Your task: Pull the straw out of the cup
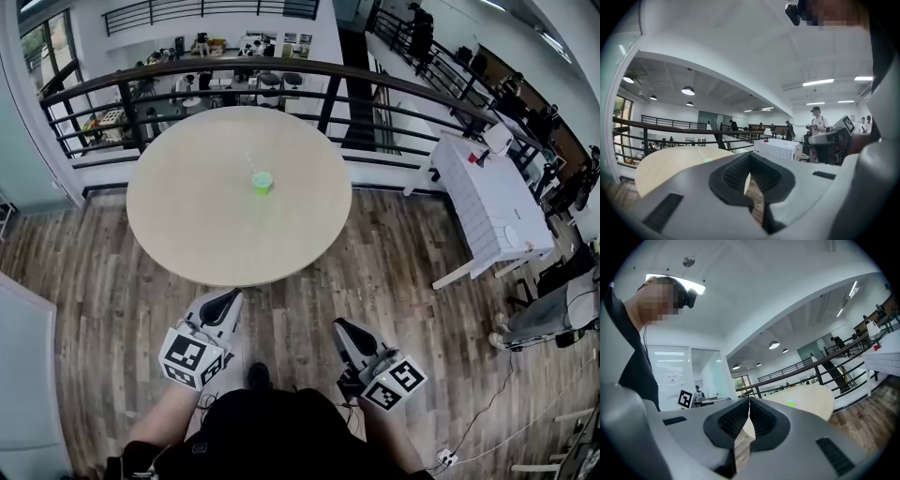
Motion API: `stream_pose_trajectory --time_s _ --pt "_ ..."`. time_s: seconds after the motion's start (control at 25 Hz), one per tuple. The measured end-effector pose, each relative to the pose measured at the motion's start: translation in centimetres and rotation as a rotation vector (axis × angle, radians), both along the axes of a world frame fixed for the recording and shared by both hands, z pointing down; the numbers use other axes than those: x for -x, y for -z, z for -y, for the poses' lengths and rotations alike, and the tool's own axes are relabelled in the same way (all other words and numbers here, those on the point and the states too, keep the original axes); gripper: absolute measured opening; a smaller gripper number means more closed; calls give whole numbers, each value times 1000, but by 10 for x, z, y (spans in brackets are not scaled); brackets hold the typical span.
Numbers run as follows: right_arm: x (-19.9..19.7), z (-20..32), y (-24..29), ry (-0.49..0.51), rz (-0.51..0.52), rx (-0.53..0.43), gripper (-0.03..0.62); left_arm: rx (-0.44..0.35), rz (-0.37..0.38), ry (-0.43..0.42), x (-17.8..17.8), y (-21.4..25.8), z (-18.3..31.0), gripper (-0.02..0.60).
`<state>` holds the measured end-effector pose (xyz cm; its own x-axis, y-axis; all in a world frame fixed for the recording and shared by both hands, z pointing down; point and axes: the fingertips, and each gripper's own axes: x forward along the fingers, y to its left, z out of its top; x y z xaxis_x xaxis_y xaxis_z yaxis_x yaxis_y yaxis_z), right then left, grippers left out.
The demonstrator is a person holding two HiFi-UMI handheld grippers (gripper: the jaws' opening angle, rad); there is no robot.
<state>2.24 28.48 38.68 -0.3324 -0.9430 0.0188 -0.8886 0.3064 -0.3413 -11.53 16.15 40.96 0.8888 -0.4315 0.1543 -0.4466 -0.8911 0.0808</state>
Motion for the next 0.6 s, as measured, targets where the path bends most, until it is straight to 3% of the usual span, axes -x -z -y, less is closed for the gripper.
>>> stream_pose_trajectory --time_s 0.6 --pt "1 89 -21 77 28 43 23 38 -8 86 15 -16 76 8"
